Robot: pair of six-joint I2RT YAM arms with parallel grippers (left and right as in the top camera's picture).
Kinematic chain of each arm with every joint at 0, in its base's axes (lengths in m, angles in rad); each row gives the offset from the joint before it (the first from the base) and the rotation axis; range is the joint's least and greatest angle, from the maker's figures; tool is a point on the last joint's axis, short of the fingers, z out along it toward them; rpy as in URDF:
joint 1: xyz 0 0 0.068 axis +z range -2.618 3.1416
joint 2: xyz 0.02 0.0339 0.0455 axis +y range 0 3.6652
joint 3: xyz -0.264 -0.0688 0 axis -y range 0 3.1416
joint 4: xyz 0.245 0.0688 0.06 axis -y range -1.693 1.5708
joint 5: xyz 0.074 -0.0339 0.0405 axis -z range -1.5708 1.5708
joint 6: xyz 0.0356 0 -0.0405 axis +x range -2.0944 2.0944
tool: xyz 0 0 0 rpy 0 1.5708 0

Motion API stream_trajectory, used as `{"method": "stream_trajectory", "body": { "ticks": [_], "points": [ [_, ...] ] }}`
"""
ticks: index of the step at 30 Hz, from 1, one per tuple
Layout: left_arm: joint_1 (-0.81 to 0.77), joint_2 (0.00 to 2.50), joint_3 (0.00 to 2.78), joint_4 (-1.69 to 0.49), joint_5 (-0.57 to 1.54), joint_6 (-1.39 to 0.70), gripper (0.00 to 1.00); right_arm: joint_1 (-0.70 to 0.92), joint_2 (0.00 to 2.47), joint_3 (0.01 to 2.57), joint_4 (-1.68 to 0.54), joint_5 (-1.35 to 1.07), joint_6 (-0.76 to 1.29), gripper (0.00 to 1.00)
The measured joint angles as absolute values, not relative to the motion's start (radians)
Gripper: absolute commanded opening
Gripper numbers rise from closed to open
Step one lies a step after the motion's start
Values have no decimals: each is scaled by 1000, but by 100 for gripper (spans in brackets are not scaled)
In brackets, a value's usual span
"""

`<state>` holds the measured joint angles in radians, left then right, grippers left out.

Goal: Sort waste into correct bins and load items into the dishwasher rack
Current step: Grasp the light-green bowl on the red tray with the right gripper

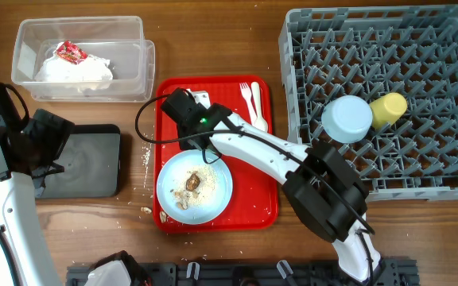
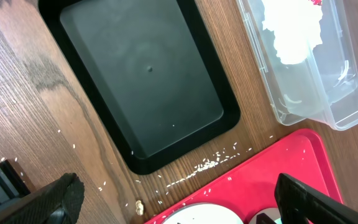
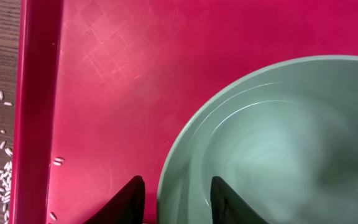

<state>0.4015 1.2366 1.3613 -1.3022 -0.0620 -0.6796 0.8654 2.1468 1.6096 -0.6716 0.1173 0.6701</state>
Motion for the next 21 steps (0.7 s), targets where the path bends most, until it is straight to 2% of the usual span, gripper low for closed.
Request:
{"method": "stream_trajectory", "body": {
  "ticks": [3,6,10,14,21],
  "points": [
    [402,1237,1361,-1302,-62,-680,100,865,2161,1610,-672,117,670,35],
    [402,1237,1361,-1303,-62,-680,100,865,2172,1610,-673,117,670,29],
    [402,1237,1361,-1302,-62,-680,100,865,2174,1610,-672,117,676,16],
    [402,1237,1361,-1303,-62,-680,100,865,2174,1610,-677,118,676,9],
    [402,1237,1361,-1302,-62,-680,100,849,2138,1652,-741,138,669,4]
  ]
}}
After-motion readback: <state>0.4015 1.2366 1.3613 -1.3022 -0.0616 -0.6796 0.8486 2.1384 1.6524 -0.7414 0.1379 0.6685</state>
